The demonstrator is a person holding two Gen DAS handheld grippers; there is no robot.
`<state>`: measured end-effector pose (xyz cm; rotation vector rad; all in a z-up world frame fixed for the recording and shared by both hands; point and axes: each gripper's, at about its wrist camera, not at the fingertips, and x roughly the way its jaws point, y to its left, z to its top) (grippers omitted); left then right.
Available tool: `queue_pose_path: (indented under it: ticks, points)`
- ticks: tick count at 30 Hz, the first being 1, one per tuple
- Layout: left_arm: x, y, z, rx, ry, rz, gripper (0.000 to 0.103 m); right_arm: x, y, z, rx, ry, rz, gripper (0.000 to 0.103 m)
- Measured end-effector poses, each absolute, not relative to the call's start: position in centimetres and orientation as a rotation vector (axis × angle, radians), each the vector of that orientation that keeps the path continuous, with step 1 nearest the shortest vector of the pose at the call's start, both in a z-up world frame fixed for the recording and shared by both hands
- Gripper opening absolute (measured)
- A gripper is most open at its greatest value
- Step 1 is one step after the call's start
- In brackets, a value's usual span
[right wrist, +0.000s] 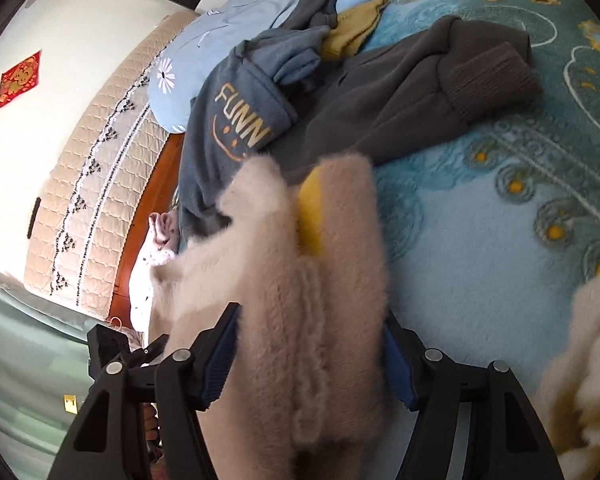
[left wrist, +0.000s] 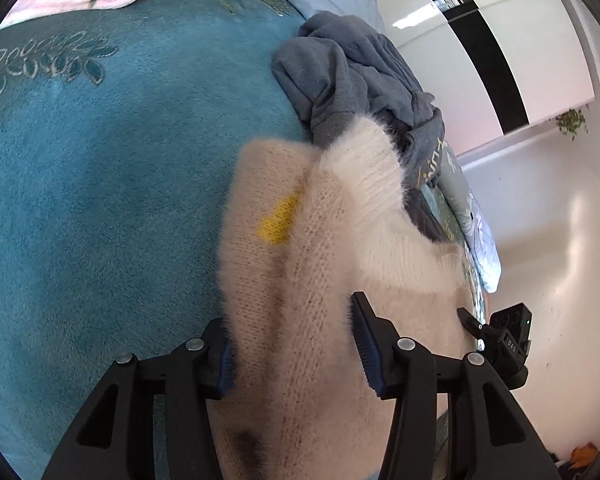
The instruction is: Fold clothes
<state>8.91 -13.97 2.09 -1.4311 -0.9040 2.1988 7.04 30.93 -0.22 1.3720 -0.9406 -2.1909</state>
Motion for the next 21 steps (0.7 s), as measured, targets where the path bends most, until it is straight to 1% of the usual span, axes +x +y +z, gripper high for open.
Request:
queue_pose_path:
  ticks: [1,3,7,10,14,21]
  points:
    - [9.0,-14.0,2.1,-1.429,-0.899,2.196,0.051,7.1,31.1,-0.2,1.371,-0.959,-2.190,0.057]
    - [9.2,-14.2,2.1,-1.422,-0.899,2.191,0.050,7.2,31.5,-0.3,1.365,-1.006,-2.189,0.051]
    - [9.6,-14.6,2.2,-1.413,-0.915,2.199,0.041,7.8,31.2,0.2,1.357,-1.017,-2.225,0.044]
    - [9.9,-14.5,2.8,-1.404,-0.886,2.223,0.036,8.3,31.1,0.7,1.342,-1.030,-2.248,0.038]
    - [10.5,-14.3,4.1,-1.379,-0.823,2.262,0.032,9.1,30.8,2.3,1.293,-1.029,-2.274,0.036]
    - [11.5,-15.7,7.0,-1.276,-0.751,2.280,0.030,10.1,29.3,6.2,1.227,-0.981,-2.314,0.034]
